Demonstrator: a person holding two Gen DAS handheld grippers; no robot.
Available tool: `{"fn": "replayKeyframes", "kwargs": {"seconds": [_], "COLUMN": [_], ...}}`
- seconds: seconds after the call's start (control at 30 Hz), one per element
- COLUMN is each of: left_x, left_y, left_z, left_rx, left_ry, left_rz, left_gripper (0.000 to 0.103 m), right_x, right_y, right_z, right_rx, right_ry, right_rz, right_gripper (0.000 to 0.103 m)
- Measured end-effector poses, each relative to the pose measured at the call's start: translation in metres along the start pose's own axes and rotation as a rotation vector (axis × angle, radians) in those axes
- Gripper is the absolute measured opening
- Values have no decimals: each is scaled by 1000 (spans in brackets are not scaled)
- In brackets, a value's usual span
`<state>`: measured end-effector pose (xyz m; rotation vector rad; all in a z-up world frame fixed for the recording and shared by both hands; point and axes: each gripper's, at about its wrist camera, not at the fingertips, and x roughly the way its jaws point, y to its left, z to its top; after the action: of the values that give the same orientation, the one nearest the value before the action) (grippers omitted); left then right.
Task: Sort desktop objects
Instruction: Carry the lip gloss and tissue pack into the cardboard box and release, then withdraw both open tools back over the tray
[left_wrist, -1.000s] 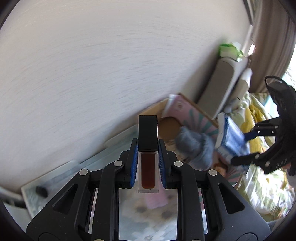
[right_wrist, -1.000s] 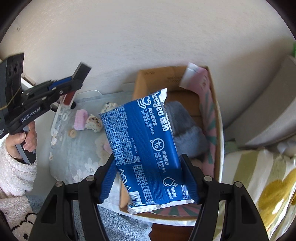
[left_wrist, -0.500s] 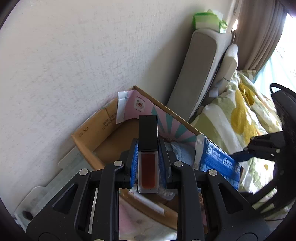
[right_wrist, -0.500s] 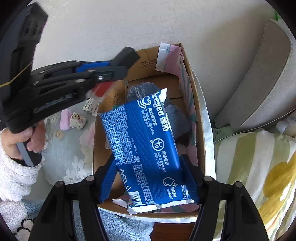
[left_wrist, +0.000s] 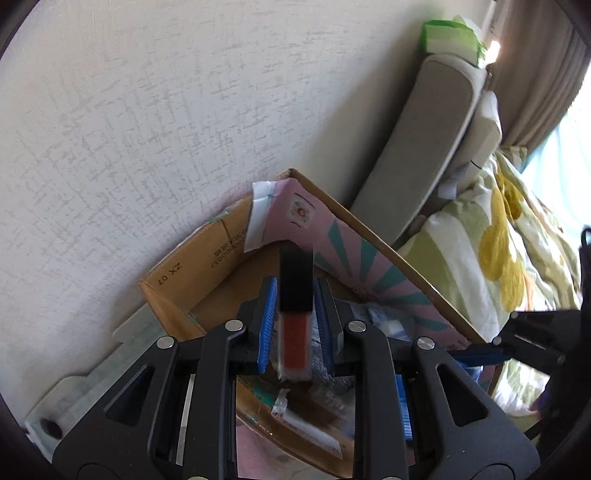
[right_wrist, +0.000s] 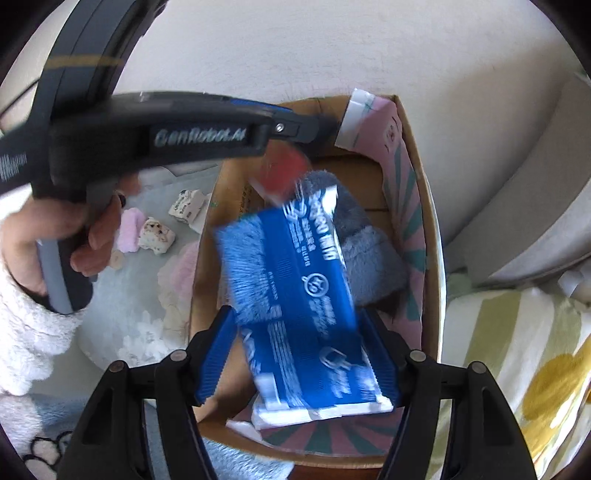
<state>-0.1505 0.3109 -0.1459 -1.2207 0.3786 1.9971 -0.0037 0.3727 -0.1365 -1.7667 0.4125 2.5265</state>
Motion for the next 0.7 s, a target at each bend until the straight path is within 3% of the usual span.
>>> {"fn": "replayKeyframes", "kwargs": {"seconds": [0.03, 0.23, 0.27, 0.3, 0.33, 0.37, 0.43, 0.7], "left_x": [1, 4, 2, 0, -2, -4, -14, -35], "left_y": [1, 6, 7, 8, 9, 10, 12, 18], "left_z": [1, -7, -9, -12, -14, -15, -20, -34], "left_rx": [-5, 1, -1, -3, -4, -5, -11, -43], "left_ry": [10, 58, 53, 50, 48, 41, -10, -15], "left_rz": [3, 65, 65, 67, 74, 82, 73, 58], "left_gripper": [20, 22, 28, 36, 73, 101, 103, 102], "right_x": [1, -5, -8, -9, -11, -11, -14, -21], "right_y": [0, -13, -8, -8, -8, -2, 5, 28], "right_z": [0, -1, -1, -1, -2, -2, -5, -12], "right_rx": [10, 80, 86, 90, 95, 96, 96, 61], "right_ry": [0, -36, -36, -36, -37, -39, -43, -53], "right_rz": [-7, 5, 4, 2, 0, 0, 4, -28], "right_gripper": [79, 85, 85, 85, 85, 85, 85, 85]}}
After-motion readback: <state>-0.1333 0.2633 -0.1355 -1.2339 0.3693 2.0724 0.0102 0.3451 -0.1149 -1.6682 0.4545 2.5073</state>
